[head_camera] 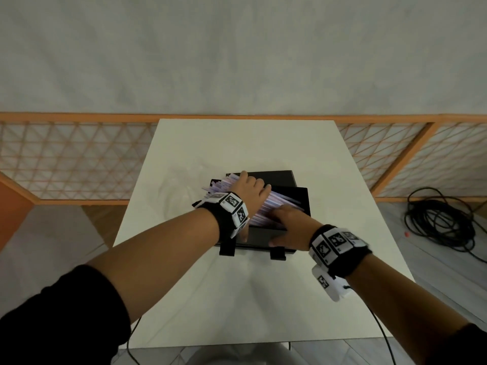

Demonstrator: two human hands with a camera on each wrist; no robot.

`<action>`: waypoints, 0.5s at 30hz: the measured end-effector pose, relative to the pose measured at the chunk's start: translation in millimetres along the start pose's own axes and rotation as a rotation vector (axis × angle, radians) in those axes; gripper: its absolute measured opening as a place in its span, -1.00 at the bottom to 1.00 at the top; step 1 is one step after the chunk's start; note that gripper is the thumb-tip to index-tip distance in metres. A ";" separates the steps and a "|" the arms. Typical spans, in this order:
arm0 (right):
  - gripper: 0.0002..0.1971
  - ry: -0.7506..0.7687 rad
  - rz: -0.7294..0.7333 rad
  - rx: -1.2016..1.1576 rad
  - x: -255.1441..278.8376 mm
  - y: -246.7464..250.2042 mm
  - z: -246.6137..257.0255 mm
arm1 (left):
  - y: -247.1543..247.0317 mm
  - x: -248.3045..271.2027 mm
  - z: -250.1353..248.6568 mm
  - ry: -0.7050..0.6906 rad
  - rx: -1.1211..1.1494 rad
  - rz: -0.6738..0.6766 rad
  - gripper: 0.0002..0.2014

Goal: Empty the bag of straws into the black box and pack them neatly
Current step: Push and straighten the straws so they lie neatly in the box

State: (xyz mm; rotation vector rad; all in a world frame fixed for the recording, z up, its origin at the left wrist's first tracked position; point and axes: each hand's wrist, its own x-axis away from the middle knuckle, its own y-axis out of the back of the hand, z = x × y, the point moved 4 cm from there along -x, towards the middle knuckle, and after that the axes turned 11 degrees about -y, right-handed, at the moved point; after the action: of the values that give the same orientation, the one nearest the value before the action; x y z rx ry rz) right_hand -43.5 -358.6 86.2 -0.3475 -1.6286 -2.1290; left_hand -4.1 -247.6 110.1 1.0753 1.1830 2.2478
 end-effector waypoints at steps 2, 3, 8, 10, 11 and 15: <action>-0.15 -0.038 0.009 0.012 -4.1 -8.2 0.6 | -0.2 -1.2 2.7 0.010 -0.022 -0.016 -0.17; -0.12 -0.051 0.015 0.022 -6.7 -10.3 1.0 | -1.1 -1.7 3.3 0.019 -0.026 -0.009 -0.18; -0.17 -0.132 0.101 0.032 -15.0 -7.7 4.5 | -8.6 -7.8 7.3 0.015 -0.046 0.026 0.21; -0.20 -0.179 0.138 0.068 -18.7 -6.0 6.7 | -11.9 -7.4 8.4 0.011 -0.076 0.040 0.42; -0.19 -0.197 0.144 0.088 -21.0 -5.6 7.9 | -14.5 -7.4 8.3 0.012 -0.069 0.032 0.45; -0.15 -0.229 0.149 0.061 -24.8 -5.9 11.0 | -18.8 -3.0 8.5 0.036 0.002 -0.035 0.42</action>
State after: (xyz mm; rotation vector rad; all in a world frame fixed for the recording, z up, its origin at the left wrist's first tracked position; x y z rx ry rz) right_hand -25.4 -342.2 73.2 -0.6927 -1.7278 -1.9826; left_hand 4.0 -234.2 96.3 1.0122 1.2096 2.2485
